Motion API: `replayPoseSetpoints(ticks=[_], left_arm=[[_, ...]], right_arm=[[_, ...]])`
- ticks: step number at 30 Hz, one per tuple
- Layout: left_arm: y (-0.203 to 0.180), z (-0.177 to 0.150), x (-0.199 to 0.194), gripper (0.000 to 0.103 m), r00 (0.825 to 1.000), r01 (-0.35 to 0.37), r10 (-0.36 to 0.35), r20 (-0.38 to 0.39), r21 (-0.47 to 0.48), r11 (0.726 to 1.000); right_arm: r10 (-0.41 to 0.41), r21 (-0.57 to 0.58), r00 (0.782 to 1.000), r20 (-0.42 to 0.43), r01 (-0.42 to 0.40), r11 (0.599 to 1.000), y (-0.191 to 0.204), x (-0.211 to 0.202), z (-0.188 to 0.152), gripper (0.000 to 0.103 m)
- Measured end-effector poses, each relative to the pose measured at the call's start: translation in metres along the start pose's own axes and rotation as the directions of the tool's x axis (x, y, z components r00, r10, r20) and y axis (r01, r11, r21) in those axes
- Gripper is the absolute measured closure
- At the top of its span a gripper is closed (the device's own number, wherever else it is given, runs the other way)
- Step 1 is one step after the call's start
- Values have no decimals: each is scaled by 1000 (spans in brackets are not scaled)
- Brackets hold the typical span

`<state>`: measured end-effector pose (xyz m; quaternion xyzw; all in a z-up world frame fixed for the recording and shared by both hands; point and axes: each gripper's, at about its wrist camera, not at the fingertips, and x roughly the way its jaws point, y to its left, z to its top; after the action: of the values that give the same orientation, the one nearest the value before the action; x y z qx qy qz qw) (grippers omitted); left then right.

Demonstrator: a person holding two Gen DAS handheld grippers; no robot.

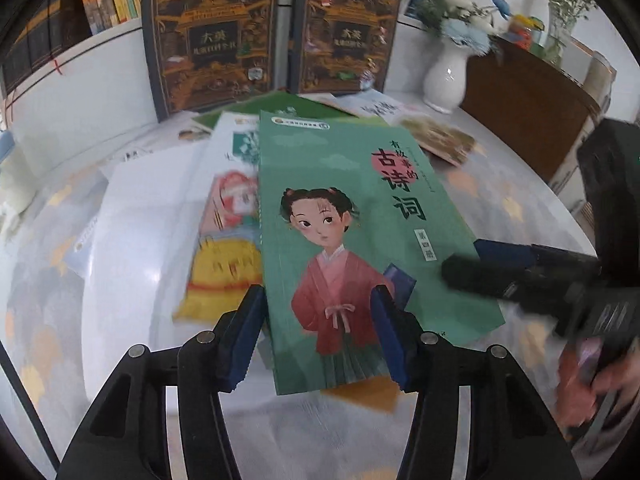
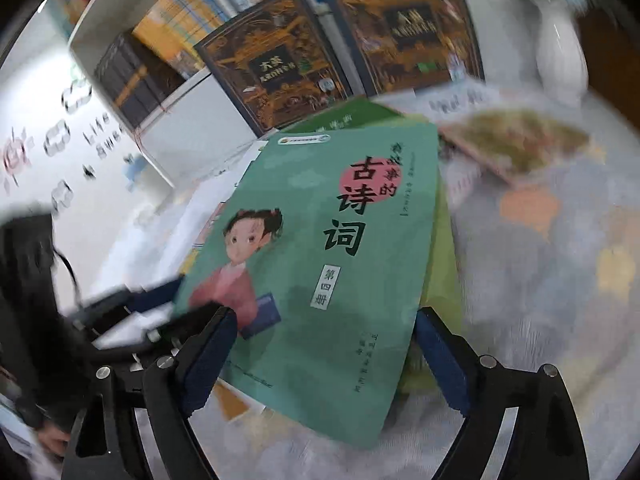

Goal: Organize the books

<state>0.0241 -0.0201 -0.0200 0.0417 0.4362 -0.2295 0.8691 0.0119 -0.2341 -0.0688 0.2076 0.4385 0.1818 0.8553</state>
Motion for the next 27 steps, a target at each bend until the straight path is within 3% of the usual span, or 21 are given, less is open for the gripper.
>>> replayPoseSetpoints(ticks=[4, 6, 8, 9, 11, 13, 15, 20, 22, 25, 27], left_arm=[[-10, -35, -23, 52, 995, 87, -88, -37, -28, 996], [-19, -59, -37, 52, 991, 114, -114, -73, -13, 993], [-18, -71, -41, 53, 984, 144, -146, -105, -25, 989], [-14, -74, -40, 54, 979, 162, -167, -120, -56, 985], [0, -74, -28, 73, 967, 183, -201, -157, -121, 976], [11, -72, -15, 75, 949, 247, -275, -155, -179, 952], [17, -70, -10, 76, 937, 282, -320, -143, -234, 930], [18, -69, -8, 75, 941, 277, -314, -126, -247, 929], [17, -70, -10, 75, 949, 251, -289, -124, -254, 934], [15, -63, -13, 75, 963, 200, -237, -132, -242, 949], [13, -61, -17, 76, 967, 184, -219, -131, -232, 955]], right_arm=[[23, -68, 994, -108, -31, 997, 5, -24, -34, 11], [58, -127, 979, -198, -84, 988, 8, -34, -60, 10], [126, -114, 956, -263, -160, 980, -1, -40, -75, 10], [174, -72, 946, -273, -201, 977, -13, -43, -80, 12], [251, -13, 936, -248, -263, 965, -29, -43, -77, 15], [329, 66, 918, -220, -322, 944, -44, -39, -68, 17], [312, 51, 927, -207, -309, 950, -45, -34, -60, 22], [211, -41, 960, -181, -222, 974, -29, -26, -51, 27], [130, -38, 978, -163, -137, 990, -31, -28, -53, 58], [115, 10, 981, -154, -115, 993, -38, -31, -52, 73], [122, 12, 982, -147, -121, 993, -35, -41, -53, 76]])
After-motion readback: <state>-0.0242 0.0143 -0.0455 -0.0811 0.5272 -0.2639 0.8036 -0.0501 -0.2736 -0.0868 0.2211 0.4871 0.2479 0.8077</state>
